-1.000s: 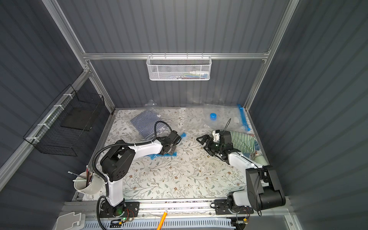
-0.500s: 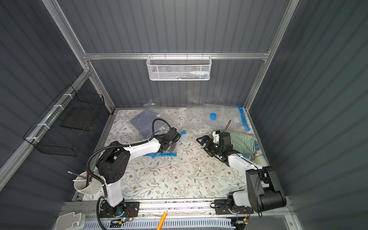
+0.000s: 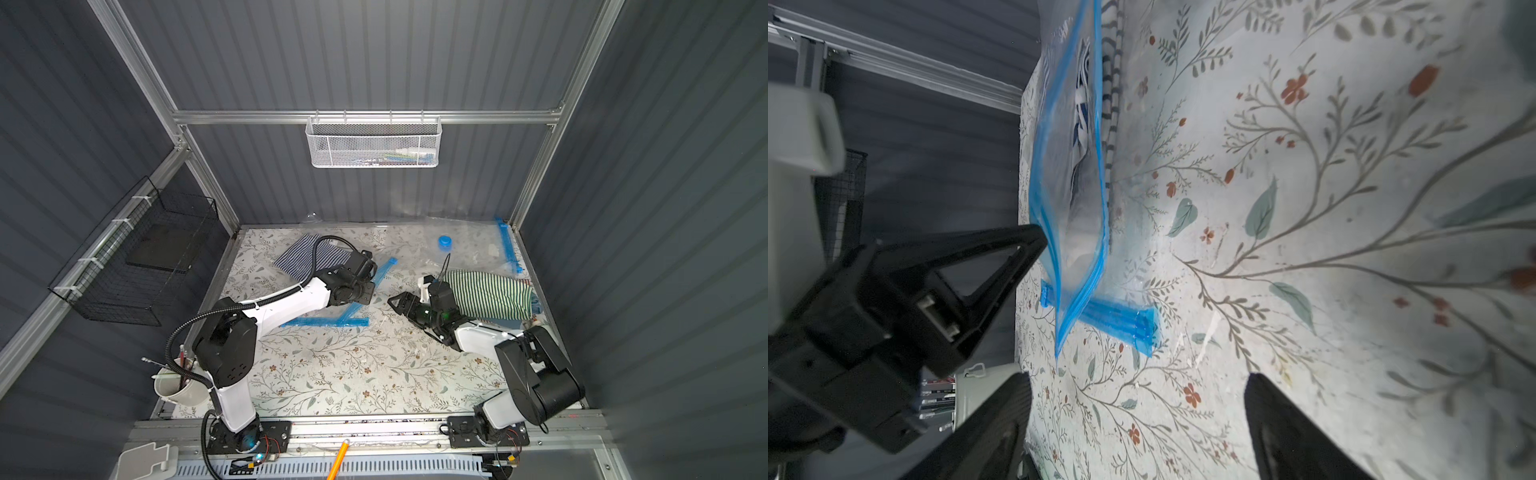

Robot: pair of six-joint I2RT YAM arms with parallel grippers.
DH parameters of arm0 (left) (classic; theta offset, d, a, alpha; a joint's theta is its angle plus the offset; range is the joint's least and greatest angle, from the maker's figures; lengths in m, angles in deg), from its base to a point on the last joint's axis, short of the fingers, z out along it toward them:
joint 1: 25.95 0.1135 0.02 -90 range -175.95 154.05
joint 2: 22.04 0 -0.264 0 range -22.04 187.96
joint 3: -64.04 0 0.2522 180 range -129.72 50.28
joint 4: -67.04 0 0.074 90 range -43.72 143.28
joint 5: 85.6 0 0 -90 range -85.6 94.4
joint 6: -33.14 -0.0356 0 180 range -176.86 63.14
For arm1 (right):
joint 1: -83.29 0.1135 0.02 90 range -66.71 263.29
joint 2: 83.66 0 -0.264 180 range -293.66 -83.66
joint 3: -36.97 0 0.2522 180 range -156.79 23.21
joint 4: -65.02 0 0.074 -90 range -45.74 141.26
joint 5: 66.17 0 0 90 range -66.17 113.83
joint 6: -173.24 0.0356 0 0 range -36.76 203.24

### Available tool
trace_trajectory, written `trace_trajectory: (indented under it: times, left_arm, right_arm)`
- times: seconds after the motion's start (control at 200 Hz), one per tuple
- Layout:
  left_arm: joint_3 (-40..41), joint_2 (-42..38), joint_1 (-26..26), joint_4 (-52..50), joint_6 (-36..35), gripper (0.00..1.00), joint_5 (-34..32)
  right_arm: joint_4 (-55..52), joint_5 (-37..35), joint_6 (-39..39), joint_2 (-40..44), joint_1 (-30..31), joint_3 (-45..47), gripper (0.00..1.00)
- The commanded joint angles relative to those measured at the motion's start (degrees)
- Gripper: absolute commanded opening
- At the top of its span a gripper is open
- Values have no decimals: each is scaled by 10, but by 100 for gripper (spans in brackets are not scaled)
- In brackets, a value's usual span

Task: Take the tank top out of the vacuum bag
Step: Open the vacuum bag.

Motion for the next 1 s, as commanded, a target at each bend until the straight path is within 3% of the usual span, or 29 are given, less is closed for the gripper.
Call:
trace_trajectory:
  times: [0.0, 0.2, 0.805, 0.996]
  left_arm:
    - [-16, -32, -1, -12, 21, 0, 36]
    - [-5, -60, -1, -8, 31, 0, 58]
    - [42, -74, -1, 23, 57, 0, 94]
    - [36, -77, -1, 17, 56, 0, 75]
  right_arm:
    - [67, -22, 2, -29, 22, -27, 78]
    - [123, -35, 9, -74, 29, -40, 69]
    - [106, -33, 12, -137, 37, -91, 61]
    - [102, -47, 16, -174, 37, -109, 24]
